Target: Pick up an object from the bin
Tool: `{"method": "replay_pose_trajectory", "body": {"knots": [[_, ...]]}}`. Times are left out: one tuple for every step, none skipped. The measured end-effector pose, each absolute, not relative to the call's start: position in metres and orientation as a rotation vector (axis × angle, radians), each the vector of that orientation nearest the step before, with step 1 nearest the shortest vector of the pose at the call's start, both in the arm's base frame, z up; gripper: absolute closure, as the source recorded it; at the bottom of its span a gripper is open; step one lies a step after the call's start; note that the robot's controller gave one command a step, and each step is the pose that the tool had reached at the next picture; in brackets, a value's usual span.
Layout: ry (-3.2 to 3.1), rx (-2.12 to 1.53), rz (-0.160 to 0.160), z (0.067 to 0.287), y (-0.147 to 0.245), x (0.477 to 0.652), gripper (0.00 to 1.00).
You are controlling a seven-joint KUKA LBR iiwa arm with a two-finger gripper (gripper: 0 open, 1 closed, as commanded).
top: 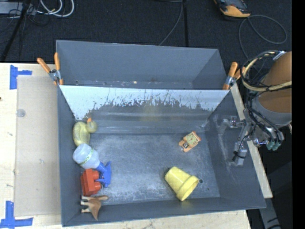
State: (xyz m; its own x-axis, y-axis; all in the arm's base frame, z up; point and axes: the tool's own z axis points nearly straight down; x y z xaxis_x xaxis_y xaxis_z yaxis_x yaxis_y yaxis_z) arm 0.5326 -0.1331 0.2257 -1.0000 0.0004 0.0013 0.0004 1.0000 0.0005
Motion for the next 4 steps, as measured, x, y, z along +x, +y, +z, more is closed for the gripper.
{"method": "replay_pose_trajectory", "body": {"knots": [[-3.146, 0.041, 0.004, 0.193, -0.111, 0.552, 0.00], [-3.135, 0.079, -0.006, 0.157, -0.091, 0.537, 0.00], [-3.133, 0.108, -0.002, 0.150, -0.084, 0.522, 0.00], [-3.145, 0.157, 0.002, 0.116, -0.058, 0.516, 0.00]]}}
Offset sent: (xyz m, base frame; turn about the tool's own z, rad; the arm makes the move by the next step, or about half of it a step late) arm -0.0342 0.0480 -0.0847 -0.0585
